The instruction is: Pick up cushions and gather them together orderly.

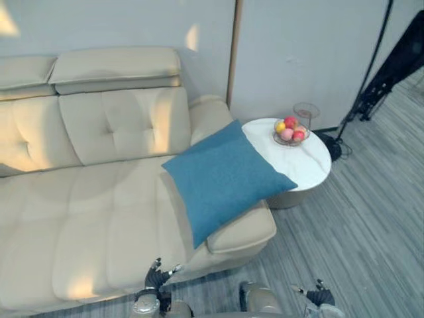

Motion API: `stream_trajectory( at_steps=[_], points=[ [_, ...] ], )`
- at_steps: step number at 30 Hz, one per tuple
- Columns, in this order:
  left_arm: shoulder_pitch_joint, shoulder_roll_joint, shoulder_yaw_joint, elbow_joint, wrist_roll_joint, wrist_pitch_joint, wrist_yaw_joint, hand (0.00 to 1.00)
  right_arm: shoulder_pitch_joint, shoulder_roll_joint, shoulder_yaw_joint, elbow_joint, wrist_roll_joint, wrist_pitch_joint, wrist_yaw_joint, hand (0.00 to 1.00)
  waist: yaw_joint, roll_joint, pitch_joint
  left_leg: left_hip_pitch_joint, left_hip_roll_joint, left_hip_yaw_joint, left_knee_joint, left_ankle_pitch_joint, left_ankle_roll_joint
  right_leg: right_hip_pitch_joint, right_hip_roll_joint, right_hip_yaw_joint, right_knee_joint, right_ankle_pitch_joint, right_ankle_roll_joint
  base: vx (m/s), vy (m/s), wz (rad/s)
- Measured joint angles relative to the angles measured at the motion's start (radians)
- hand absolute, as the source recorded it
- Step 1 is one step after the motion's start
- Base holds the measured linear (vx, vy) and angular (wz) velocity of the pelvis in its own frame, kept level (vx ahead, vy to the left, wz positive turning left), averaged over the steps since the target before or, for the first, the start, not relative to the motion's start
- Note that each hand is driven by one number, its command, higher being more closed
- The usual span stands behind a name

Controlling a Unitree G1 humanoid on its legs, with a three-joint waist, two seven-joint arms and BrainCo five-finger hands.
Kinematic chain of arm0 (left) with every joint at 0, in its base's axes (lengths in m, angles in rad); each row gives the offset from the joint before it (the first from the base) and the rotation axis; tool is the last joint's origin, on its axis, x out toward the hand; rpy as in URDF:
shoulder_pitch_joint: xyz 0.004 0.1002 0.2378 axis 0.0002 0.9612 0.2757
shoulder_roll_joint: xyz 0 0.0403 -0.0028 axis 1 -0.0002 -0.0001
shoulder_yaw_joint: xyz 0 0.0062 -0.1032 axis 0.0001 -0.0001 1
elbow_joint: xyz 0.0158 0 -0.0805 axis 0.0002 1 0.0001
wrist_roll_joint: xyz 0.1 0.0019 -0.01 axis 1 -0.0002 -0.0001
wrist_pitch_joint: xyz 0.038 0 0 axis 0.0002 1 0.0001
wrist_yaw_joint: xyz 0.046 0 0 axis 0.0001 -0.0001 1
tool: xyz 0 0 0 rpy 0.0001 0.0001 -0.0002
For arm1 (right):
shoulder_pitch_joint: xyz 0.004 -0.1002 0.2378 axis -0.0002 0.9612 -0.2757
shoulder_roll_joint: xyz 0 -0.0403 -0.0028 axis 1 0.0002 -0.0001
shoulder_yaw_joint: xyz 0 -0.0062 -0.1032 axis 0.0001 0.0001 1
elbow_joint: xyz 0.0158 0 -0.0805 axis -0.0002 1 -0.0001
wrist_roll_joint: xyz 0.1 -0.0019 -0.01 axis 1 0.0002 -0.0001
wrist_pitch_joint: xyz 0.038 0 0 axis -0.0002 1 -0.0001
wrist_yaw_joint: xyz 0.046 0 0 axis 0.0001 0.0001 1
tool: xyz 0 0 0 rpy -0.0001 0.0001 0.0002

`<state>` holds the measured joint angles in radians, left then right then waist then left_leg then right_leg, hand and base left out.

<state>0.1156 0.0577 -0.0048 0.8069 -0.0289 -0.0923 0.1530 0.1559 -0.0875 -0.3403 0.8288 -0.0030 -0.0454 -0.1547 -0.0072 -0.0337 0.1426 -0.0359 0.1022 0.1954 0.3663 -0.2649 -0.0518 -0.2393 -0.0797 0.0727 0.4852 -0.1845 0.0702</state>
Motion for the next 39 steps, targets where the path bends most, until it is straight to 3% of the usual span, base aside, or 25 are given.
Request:
stream_trajectory(
  at_steps=[4,7,11,16,20,25,34,35,39],
  points=[
    [-0.006,-0.005,0.021,-0.026,-0.011,-0.001,0.000,0.00,-0.008,-0.007,-0.012,-0.165,-0.007,0.006,-0.001,0.00,-0.005,0.033,-0.004,0.015,0.027,-0.011,-0.063,0.019,-0.035,0.008,0.026,-0.032,-0.023,-0.005,-0.010,0.16,-0.103,0.08],
    [-0.015,-0.005,0.030,-0.053,-0.043,-0.004,-0.001,0.00,0.001,-0.034,-0.048,-0.312,-0.012,0.003,-0.019,0.00,-0.006,0.033,-0.008,0.032,0.031,-0.029,-0.112,0.038,-0.046,0.031,0.029,-0.055,-0.058,-0.002,-0.015,0.10,-0.045,0.18],
    [-0.019,0.015,0.037,-0.063,-0.060,-0.004,-0.001,0.00,-0.020,-0.126,-0.076,-0.410,-0.047,-0.018,-0.020,0.00,-0.010,0.012,-0.012,0.031,0.016,-0.040,-0.184,0.083,-0.042,0.029,0.023,-0.063,-0.114,0.019,-0.021,0.04,0.012,0.11],
    [-0.064,0.060,0.033,-0.094,-0.090,-0.006,0.005,0.00,-0.139,-0.233,-0.078,-0.407,-0.047,-0.022,-0.030,0.00,-0.033,0.021,0.010,-0.027,-0.007,-0.058,-0.226,0.148,-0.041,-0.016,0.009,-0.074,-0.169,0.067,-0.020,-0.01,0.016,0.13],
    [-0.185,0.066,-0.002,-0.117,-0.149,-0.034,0.030,0.00,-0.308,-0.327,0.013,-0.346,-0.045,-0.023,-0.042,0.00,-0.033,0.056,0.060,-0.120,-0.018,-0.084,-0.225,0.175,-0.028,-0.080,0.005,-0.086,-0.196,0.115,-0.024,-0.15,0.005,0.13],
    [-0.350,0.064,-0.054,-0.121,-0.250,-0.049,0.059,0.00,-0.552,-0.363,0.163,-0.229,-0.008,-0.019,-0.042,0.00,-0.033,0.056,0.140,-0.215,-0.032,-0.107,-0.226,0.229,-0.022,-0.174,-0.004,-0.093,-0.191,0.161,-0.029,-0.17,-0.032,0.14],
    [-0.736,0.060,-0.157,0.003,-0.316,-0.050,0.103,0.00,-1.004,-0.390,0.404,-0.076,0.042,-0.003,-0.060,0.00,-0.027,0.059,0.263,-0.311,-0.035,-0.108,-0.245,0.297,-0.023,-0.279,-0.007,-0.075,-0.197,0.229,-0.034,-0.14,-0.023,0.01],
    [-0.775,0.058,-0.165,0.018,-0.318,-0.050,0.108,1.00,-1.038,-0.389,0.429,-0.071,0.041,-0.003,-0.060,1.00,-0.029,0.060,0.268,-0.316,-0.035,-0.106,-0.254,0.304,-0.025,-0.288,-0.007,-0.073,-0.199,0.234,-0.036,-0.06,-0.051,-0.06],
    [-0.903,0.045,-0.182,0.085,-0.355,-0.050,0.143,1.00,-1.149,-0.370,0.552,-0.066,0.041,0.000,-0.059,1.00,-0.030,0.064,0.271,-0.340,-0.031,-0.101,-0.297,0.337,-0.033,-0.329,-0.002,-0.071,-0.208,0.250,-0.043,-0.01,-0.057,-0.04]
  ],
)
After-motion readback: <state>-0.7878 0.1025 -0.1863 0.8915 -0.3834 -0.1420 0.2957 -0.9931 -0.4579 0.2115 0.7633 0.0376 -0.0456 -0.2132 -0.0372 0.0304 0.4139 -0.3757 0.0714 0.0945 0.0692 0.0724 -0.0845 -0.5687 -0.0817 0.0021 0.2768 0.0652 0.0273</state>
